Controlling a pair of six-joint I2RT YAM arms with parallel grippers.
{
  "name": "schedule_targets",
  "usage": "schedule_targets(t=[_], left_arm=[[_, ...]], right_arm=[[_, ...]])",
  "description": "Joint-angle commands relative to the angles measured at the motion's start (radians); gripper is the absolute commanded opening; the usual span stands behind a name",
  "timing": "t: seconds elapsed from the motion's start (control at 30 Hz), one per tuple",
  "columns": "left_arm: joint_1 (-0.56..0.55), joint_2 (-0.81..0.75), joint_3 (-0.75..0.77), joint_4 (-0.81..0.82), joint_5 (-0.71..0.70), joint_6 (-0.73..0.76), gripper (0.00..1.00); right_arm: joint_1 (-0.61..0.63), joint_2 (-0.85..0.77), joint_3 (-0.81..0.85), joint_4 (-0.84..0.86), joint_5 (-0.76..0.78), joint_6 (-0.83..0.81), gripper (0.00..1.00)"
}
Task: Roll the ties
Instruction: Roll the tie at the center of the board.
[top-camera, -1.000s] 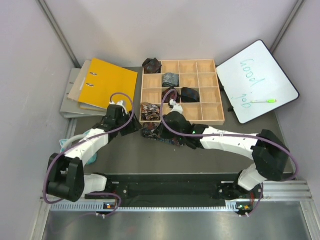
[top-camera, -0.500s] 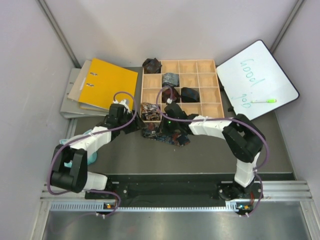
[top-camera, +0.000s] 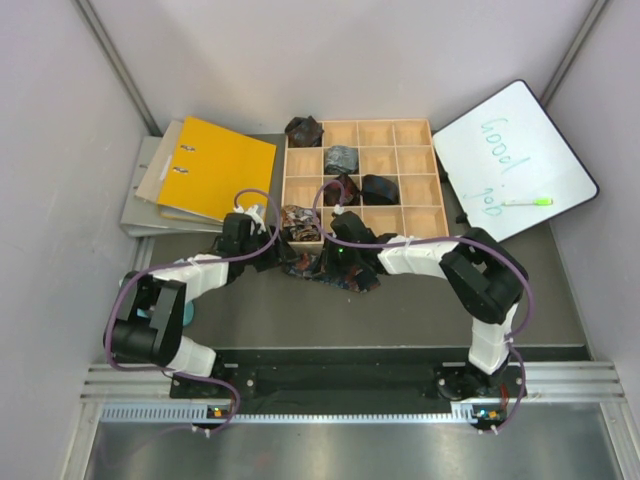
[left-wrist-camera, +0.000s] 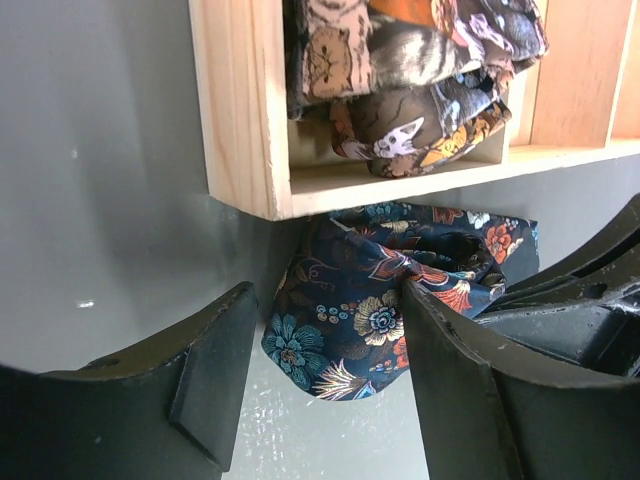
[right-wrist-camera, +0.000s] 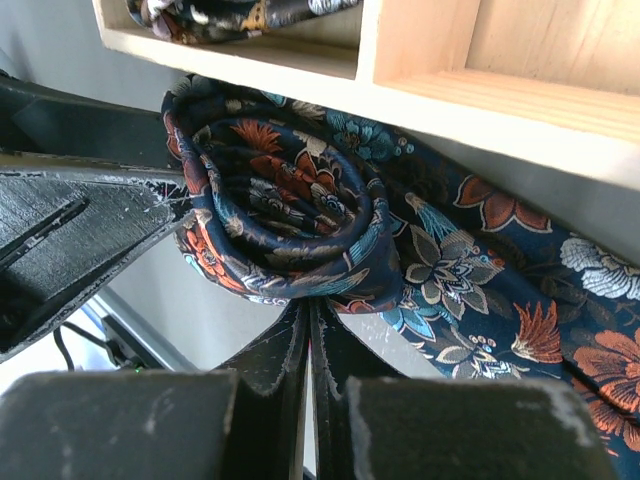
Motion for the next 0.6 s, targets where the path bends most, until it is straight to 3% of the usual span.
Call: schedule_targets(t=[0.0, 0.2, 0.37, 0.43, 0.57], left_arm=[[0.001, -0.008, -0.032, 0.082, 0.040, 0.002, 0.64], [0.001, -0.045, -0.019, 0.018, -0.048, -0.004, 0.66], [0.001, -0.106, 0.096, -0.212, -0.178, 0.005, 0.67], [0.001, -0.140, 0.099, -0.209, -0.170, 0.027, 0.66], [0.001, -0.175, 0.057, -0.182, -0.149, 0.029, 0.65]], right_arm=[[-0.021, 0.009, 0.049, -0.005, -0.030, -0.005, 0.00], [-0.038, -0.051, 0.107, -0.117, -0.092, -0.010, 0.00], [-0.038, -0.111, 0.176, -0.243, -0.150, -0.027, 0.06], [-0.038, -0.114, 0.202, -0.260, -0.156, -0.031, 0.12], [-0.038, -0.070, 0.236, -0.263, -0.181, -0.031, 0.15]])
